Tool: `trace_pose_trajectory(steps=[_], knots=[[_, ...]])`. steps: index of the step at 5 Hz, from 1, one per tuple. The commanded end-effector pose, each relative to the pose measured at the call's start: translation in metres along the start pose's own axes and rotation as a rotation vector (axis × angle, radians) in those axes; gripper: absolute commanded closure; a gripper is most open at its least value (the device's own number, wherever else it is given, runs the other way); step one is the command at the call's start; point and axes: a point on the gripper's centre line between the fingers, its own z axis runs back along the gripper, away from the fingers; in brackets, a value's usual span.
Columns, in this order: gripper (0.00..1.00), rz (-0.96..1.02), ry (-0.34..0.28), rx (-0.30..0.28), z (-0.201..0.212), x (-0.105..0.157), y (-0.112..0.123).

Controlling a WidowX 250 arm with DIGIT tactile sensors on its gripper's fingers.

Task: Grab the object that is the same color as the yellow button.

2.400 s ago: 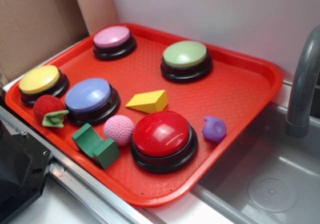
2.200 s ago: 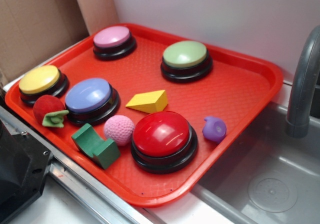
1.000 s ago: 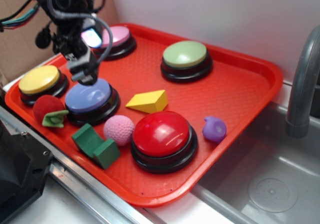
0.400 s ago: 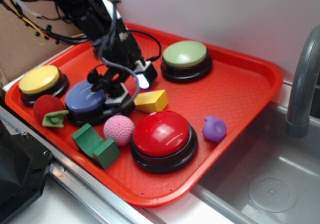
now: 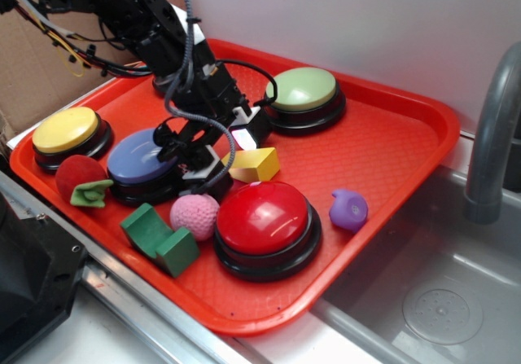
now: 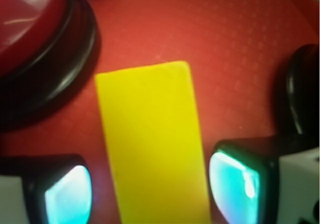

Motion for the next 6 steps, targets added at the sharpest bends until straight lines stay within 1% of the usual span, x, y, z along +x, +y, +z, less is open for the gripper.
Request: trace_pose_trajectory(steps=[1,2,3,4,5,6], knots=[[1.00,-0.064,0.006,0.002,-0.006,0.018,-0.015],[1.00,0.008,0.041,-0.015,-0.006,0.020,-0.009],[1.00,0.108,0.051,0.023,0.007,0.021,0.002],[1.00,0.353,0.128,0.053,0.043,0.021,0.033],[1.00,0.609,0.135,0.079,0.077,0.025,0.058],[1.00,0.818,0.238,0.230,0.096,0.024,0.070]])
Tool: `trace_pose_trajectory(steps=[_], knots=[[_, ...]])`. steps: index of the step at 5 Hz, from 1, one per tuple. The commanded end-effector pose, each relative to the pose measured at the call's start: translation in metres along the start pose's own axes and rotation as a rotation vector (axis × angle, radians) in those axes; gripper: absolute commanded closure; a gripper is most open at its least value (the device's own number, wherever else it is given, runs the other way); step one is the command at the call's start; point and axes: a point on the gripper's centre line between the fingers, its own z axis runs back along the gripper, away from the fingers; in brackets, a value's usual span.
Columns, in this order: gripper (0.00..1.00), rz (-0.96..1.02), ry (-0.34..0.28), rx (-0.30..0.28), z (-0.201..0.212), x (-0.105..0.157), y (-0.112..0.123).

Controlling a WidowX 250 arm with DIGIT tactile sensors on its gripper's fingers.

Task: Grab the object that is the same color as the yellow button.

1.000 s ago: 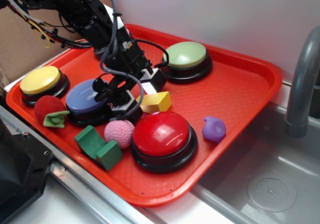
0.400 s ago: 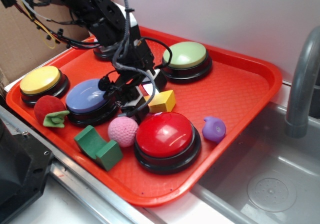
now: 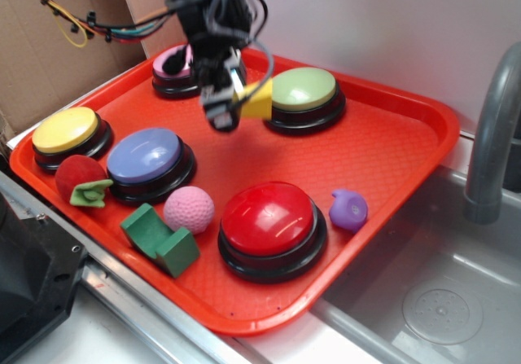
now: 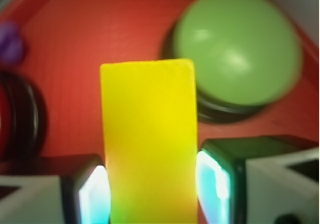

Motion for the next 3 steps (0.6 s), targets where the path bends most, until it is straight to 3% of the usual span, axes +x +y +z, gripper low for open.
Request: trace_pose_trajectory(steps=[1,2,3], knots=[[1.00,0.456,0.052,0.255,0.061,0.012,0.032],[1.00,0.708,0.016,0.278,0.077,0.003,0.042],[1.00,0.948,0.008,0.356,0.091,-0.006,0.045]])
